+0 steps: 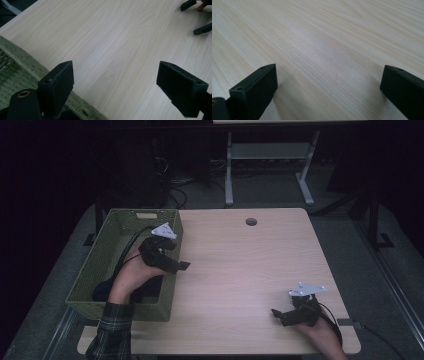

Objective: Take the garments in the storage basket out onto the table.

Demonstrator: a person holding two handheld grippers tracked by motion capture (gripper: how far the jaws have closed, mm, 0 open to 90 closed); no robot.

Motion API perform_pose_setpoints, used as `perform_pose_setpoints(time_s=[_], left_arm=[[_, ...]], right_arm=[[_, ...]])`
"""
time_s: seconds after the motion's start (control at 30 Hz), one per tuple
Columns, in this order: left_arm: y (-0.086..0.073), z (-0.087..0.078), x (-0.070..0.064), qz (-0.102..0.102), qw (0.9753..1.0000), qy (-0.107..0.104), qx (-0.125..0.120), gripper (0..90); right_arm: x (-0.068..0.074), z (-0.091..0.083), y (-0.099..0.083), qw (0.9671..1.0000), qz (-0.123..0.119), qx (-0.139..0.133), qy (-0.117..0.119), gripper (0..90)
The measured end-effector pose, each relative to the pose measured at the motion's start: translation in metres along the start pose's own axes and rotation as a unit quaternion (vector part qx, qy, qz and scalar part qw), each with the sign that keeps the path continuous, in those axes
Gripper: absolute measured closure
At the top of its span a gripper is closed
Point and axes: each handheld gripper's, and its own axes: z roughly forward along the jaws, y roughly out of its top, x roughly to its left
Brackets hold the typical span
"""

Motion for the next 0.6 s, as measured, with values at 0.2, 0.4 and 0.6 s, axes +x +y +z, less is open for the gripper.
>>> perform_pose_setpoints(time_s=[0.2,0.4,0.6], left_arm=[[-0.006,-0.008,0.006,-0.003,0.9999,0.012,-0.001,14.4],[-0.011,-0.013,0.011,-0.008,0.9998,0.018,0.001,14.4],[-0.018,-0.019,0.017,-0.019,0.9994,0.03,0.004,14.4]], right_arm=[[0.0,0.0,0.0,1.0,0.0,0.0,0.0,0.8],[0.0,0.0,0.0,1.0,0.0,0.0,0.0,0.8],[0.0,0.0,0.0,1.0,0.0,0.0,0.0,0.8]])
